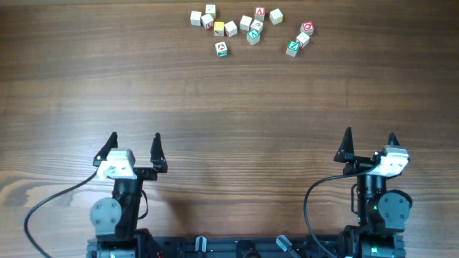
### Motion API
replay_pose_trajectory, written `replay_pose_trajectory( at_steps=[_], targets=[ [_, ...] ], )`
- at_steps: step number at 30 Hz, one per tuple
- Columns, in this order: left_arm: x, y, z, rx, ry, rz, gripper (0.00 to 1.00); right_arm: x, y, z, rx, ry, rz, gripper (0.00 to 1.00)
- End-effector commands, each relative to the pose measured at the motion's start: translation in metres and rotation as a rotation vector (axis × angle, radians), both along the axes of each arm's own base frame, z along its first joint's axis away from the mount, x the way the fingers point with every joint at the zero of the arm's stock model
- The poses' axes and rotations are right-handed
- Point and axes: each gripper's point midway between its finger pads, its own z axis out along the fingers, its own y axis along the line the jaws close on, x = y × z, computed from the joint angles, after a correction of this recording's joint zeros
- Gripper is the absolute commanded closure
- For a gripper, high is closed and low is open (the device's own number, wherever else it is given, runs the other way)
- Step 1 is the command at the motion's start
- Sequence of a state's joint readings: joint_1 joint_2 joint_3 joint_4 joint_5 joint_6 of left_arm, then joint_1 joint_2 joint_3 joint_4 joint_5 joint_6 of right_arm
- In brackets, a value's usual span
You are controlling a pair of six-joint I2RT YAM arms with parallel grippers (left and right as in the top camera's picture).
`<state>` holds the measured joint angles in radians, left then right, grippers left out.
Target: Form a circle
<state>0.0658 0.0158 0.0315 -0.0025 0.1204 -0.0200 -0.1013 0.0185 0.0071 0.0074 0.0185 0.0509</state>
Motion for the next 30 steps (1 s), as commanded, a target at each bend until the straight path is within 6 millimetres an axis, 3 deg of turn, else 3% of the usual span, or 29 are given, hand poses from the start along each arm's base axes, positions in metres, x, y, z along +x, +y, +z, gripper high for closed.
replay_pose_trajectory(
  at_steps=[1,6,10,16,19,24,27,30],
  targets=[
    [-0.01,-0.004,0.065,0.016,-0.101,-0.02,0.0,0.0,0.003,-0.001,0.002,0.001,0.017,0.0],
    [0.0,-0.006,0.11,0.011,-0.018,-0.035,0.0,0.0,0.003,-0.001,0.002,0.001,0.018,0.0],
    [0.021,-0.027,0.164,0.0,0.05,-0.169,0.0,0.0,0.003,-0.001,0.002,0.001,0.018,0.0],
    [0.066,-0.035,0.224,-0.066,0.202,-0.212,0.0,0.0,0.003,-0.001,0.003,0.001,0.017,0.0],
    [0.104,-0.056,0.253,-0.063,0.272,-0.261,0.0,0.0,0.003,-0.001,0.003,0.001,0.017,0.0],
    [0.168,-0.097,0.262,-0.052,0.291,-0.353,0.0,0.0,0.003,-0.001,0.002,0.001,0.018,0.0],
    [0.212,-0.126,0.249,-0.045,0.301,-0.4,0.0,0.0,0.003,-0.001,0.003,0.001,0.018,0.0],
    [0.259,-0.15,0.212,-0.04,0.315,-0.429,0.0,0.0,0.003,-0.001,0.002,0.001,0.017,0.0]
  ],
)
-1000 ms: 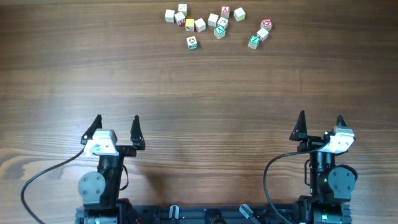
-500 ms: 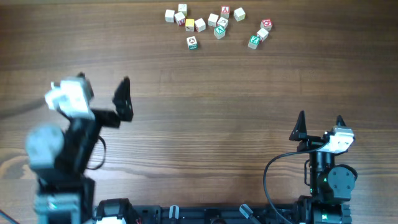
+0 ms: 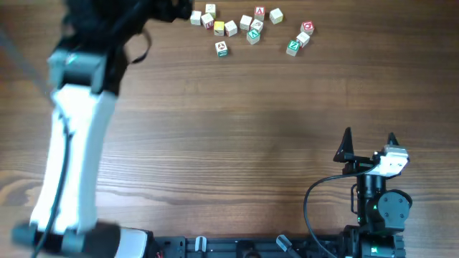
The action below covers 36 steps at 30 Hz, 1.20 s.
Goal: Form a circle
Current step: 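Reach the left gripper to the block cluster and grasp the soccer-ball block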
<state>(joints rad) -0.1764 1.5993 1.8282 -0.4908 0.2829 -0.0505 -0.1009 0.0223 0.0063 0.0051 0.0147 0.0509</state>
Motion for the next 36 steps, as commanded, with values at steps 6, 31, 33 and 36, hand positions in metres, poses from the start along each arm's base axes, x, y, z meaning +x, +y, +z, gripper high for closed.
replay_pose_trajectory(
  at_steps=[6,31,33,36],
  targets=[
    [0.096,-0.051,-0.175,0.035,0.265,-0.068,0.0,0.0,0.002,0.001,0.001,-0.006,0.013,0.0],
    [0.109,-0.044,-0.4,0.089,0.671,0.344,0.0,0.0,0.002,0.001,0.001,-0.006,0.013,0.0],
    [0.108,-0.045,-0.405,0.092,0.677,0.344,0.0,0.0,0.002,0.001,0.002,-0.006,0.013,0.0],
    [0.107,-0.048,-0.421,0.089,0.701,0.326,0.0,0.0,0.002,0.001,0.002,-0.006,0.013,0.0]
  ],
)
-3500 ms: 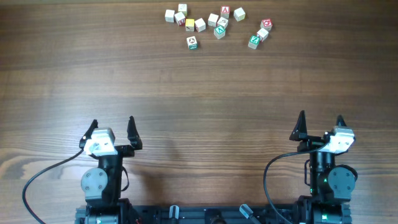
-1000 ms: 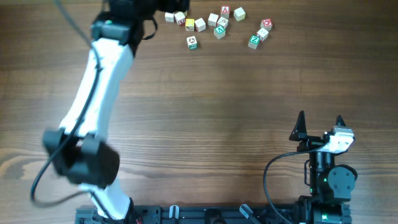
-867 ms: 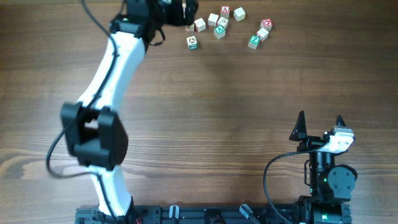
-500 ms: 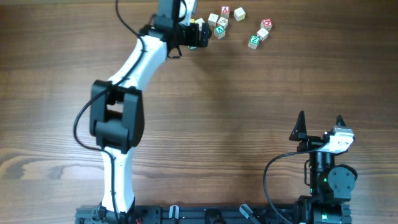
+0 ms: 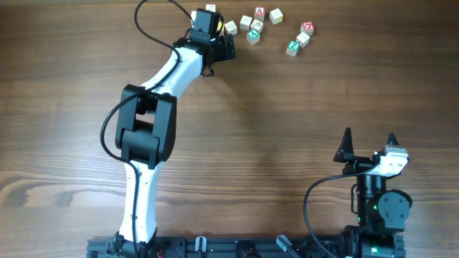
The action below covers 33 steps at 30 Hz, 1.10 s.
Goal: Form a circle
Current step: 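Reach the left gripper to the block cluster and grasp the soccer-ball block, then carry the soccer-ball block toward the table center with the left gripper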
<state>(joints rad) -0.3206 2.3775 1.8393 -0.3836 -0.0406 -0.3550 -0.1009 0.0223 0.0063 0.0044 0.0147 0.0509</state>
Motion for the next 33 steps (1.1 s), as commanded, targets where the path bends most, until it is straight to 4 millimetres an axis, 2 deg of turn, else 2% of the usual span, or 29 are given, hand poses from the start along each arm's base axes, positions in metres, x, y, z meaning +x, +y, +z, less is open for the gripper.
replay_pose_trajectory(
  at_steps=[1,3,4,5,6,7,8,10,13,15,17,22,23,24,27,30,32,33],
  targets=[
    [0.002,0.002,-0.02,-0.003,0.024,0.021,0.0,0.0,0.002,0.001,0.001,-0.006,0.013,0.0],
    [0.001,0.002,-0.027,0.0,0.033,0.02,0.0,0.0,0.002,0.001,0.001,-0.006,0.013,0.0],
    [0.001,0.002,-0.028,0.001,0.034,0.02,0.07,0.0,0.002,0.001,0.001,-0.006,0.013,0.0],
    [0.001,0.002,-0.028,0.001,0.034,0.02,0.19,0.0,0.002,0.001,0.001,-0.006,0.013,0.0],
    [0.001,0.002,-0.028,0.001,0.034,0.02,0.43,0.0,0.002,0.001,0.001,-0.006,0.013,0.0],
    [0.001,0.003,-0.028,0.001,0.034,0.022,0.53,0.0,0.002,0.001,0.001,-0.006,0.013,0.0],
    [0.001,0.003,-0.028,0.001,0.033,0.022,0.58,0.0,0.002,0.001,0.002,-0.006,0.013,0.0],
    [0.002,0.004,-0.026,0.008,0.029,0.024,0.78,0.0,0.002,0.001,0.001,-0.006,0.013,0.0],
    [0.001,0.006,-0.017,0.018,0.024,0.026,0.8,0.0,0.002,0.001,0.001,-0.006,0.013,0.0],
    [-0.001,0.012,-0.004,0.038,0.016,0.043,0.8,0.0,0.002,0.001,0.002,-0.006,0.013,0.0],
    [-0.002,0.019,0.017,0.067,-0.005,0.068,0.8,0.0,0.002,0.001,0.001,-0.006,0.013,0.0],
    [-0.021,0.038,0.101,0.104,-0.057,0.11,0.76,0.0,0.002,0.001,0.002,-0.006,0.013,0.0],
    [-0.029,0.041,0.115,0.107,-0.054,0.111,0.76,0.0,0.002,0.001,0.001,-0.006,0.013,0.0],
    [-0.051,0.048,0.139,0.116,-0.029,0.11,0.76,0.0,0.002,0.001,0.002,-0.006,0.013,0.0],
    [-0.101,0.063,0.168,0.123,0.068,0.138,0.78,0.0,0.002,0.001,0.001,-0.006,0.013,0.0],
    [-0.146,0.078,0.175,0.137,0.191,0.192,0.85,0.0,0.002,0.001,0.001,-0.006,0.013,0.0],
    [-0.17,0.086,0.169,0.164,0.281,0.212,0.89,0.0,0.002,0.001,0.001,-0.006,0.013,0.0],
    [-0.176,0.088,0.164,0.17,0.309,0.222,0.9,0.0,0.002,0.001,0.002,-0.006,0.013,0.0]
  ],
)
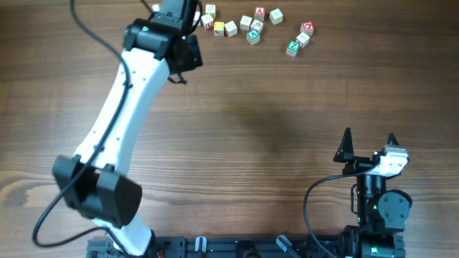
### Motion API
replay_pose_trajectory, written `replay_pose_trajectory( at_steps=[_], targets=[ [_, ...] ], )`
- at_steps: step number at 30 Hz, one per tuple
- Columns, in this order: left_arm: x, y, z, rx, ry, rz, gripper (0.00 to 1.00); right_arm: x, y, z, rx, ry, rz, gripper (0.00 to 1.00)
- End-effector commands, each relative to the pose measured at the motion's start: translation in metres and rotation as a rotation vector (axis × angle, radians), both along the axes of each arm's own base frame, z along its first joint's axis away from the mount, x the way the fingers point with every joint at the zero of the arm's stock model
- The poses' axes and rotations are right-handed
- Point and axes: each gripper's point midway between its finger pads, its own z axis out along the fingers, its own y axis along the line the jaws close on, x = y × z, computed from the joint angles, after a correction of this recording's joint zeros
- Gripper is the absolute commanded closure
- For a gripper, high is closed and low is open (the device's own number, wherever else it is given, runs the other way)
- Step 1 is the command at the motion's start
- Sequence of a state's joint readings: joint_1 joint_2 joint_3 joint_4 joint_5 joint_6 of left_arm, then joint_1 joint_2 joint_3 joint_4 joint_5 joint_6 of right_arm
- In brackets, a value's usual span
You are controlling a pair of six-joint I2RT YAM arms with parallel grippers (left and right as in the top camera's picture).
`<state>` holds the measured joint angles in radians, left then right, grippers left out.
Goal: Form a circle
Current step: 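Carry the soccer-ball block toward the table center with the left gripper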
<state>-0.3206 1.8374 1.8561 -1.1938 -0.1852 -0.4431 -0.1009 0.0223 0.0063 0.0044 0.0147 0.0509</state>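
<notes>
Several small lettered wooden blocks (252,29) lie scattered along the far edge of the table; two of them sit apart at the right (298,43). My left arm reaches far up the table. Its gripper (188,57) hangs just left of and below the cluster, seen from above as a dark mass, so its fingers and anything between them are hidden. My right gripper (368,140) rests near the front right edge, open and holding nothing.
The wooden table (287,107) stretches bare between the blocks and the arm bases. The left arm's white links (118,115) cross the left half diagonally. Cables trail from both bases at the front edge.
My left gripper has moved left and a little toward me, from over the cluster's left side to beside it. The block that earlier lay alone below the cluster no longer shows there.
Both grippers first rested open at the front, with the blocks scattered at the far edge. The left arm was then blurred and stretched up the left side, then over the cluster's left blocks. Now it stands just left of them. The right arm has stayed put.
</notes>
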Motion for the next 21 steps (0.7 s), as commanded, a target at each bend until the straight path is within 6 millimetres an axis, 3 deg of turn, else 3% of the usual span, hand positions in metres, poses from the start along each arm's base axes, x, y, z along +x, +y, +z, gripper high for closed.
replay_pose_trajectory(
  at_steps=[1,7,11,16,21],
  targets=[
    [-0.025,0.011,-0.025,0.023,0.126,0.087,0.9,0.0,0.002,0.001,0.001,-0.006,0.013,0.0],
    [-0.051,0.025,-0.109,0.052,0.244,0.156,0.89,0.0,0.002,0.001,0.001,-0.006,0.013,0.0],
    [-0.039,0.04,-0.159,0.014,0.169,0.2,0.89,0.0,0.002,0.001,0.002,-0.006,0.013,0.0],
    [-0.035,0.073,-0.194,-0.014,0.101,0.287,0.89,0.0,0.002,0.001,0.001,-0.006,0.013,0.0],
    [-0.027,0.08,-0.206,-0.039,0.028,0.306,0.85,0.0,0.002,0.001,0.001,-0.006,0.013,0.0]
  ],
)
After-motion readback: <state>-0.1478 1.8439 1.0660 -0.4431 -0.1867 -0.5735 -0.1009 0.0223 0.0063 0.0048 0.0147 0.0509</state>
